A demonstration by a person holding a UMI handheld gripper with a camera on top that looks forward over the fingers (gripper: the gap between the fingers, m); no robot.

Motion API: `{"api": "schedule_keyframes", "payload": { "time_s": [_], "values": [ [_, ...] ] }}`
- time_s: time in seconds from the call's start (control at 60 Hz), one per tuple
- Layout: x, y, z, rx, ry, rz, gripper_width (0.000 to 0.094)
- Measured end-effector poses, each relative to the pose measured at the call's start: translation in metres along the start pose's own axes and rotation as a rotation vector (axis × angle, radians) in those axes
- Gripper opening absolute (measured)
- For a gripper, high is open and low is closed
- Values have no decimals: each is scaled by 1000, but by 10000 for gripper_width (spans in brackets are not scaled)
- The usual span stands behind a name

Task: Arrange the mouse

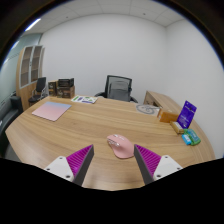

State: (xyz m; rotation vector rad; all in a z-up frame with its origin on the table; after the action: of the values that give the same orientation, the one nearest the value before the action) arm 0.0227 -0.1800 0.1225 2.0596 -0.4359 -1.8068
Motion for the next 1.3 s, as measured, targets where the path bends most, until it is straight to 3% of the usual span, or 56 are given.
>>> {"api": "schedule_keyframes", "payload": {
  "time_s": [0.2,0.45,0.667,0.717,0.783,0.95,1.15,1.3],
  "values": [
    [23,-74,-32,-57,-36,68,839],
    [23,-126,-52,-122,-137,88,839],
    [12,-165,-69,-97,-164,104,842],
    [13,-170,-69,-103,-167,114,777],
    [13,-175,-69,-112,-176,115,536],
    [15,-175,-70,-47,-194,120,424],
    [7,-177,-65,19,-218,158,396],
    [-66,-168,-6,5,-169,73,397]
  ]
}}
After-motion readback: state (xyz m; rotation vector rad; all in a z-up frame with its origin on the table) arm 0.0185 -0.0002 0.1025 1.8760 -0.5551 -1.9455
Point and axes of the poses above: the point between the fingertips, and its own axes, seen from behind it with the camera up: z to the left, x down, y backward, against the way the camera looks, the point moved 8 cm from there along y, backward, against the way the camera looks, and after that the axes turned 1 degree about -y, right-handed, at the moved point
